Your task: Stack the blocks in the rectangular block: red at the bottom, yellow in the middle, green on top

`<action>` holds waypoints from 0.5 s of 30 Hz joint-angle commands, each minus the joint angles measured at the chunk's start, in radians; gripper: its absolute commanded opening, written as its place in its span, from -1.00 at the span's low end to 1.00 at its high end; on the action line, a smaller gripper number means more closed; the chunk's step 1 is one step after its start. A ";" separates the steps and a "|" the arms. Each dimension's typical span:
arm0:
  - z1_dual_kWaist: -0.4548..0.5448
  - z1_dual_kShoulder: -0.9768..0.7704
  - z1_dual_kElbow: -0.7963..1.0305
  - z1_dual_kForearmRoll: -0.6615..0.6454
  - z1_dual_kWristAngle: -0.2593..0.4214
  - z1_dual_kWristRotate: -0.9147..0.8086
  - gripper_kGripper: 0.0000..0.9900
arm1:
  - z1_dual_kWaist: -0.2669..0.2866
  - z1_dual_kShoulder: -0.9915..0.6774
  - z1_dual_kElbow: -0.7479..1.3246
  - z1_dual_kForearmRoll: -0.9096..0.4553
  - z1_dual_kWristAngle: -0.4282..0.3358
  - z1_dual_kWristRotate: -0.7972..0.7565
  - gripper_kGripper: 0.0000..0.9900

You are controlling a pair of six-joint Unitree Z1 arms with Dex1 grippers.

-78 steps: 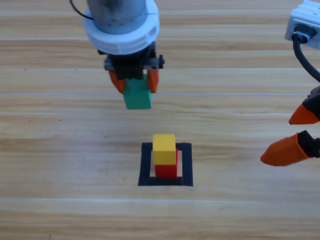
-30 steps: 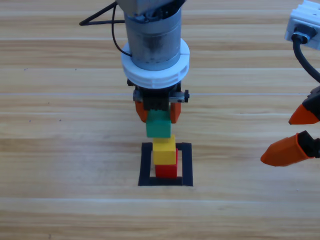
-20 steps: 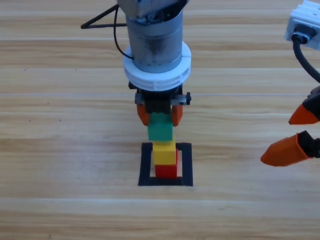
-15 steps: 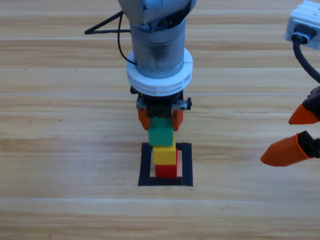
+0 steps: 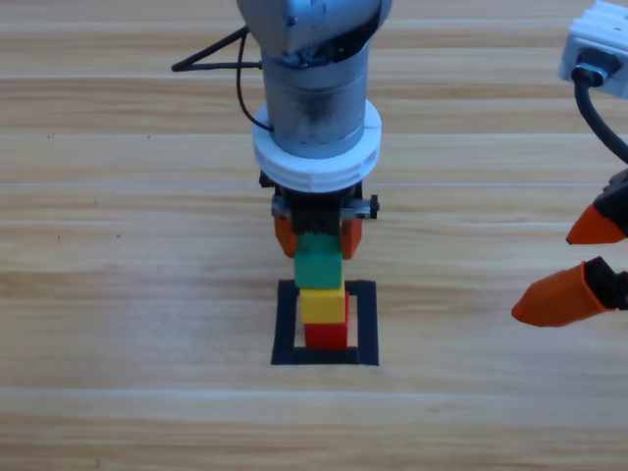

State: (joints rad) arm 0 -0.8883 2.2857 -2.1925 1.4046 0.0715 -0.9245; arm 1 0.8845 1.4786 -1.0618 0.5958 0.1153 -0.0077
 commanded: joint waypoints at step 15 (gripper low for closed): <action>-0.035 0.054 -0.007 0.004 -0.007 -0.019 -0.96 | -0.025 0.057 0.019 -0.005 0.001 -0.012 0.99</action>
State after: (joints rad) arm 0 -0.9037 2.2888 -2.1930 1.4046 0.0715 -0.9262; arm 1 0.8845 1.4788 -1.0618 0.5958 0.1153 -0.0077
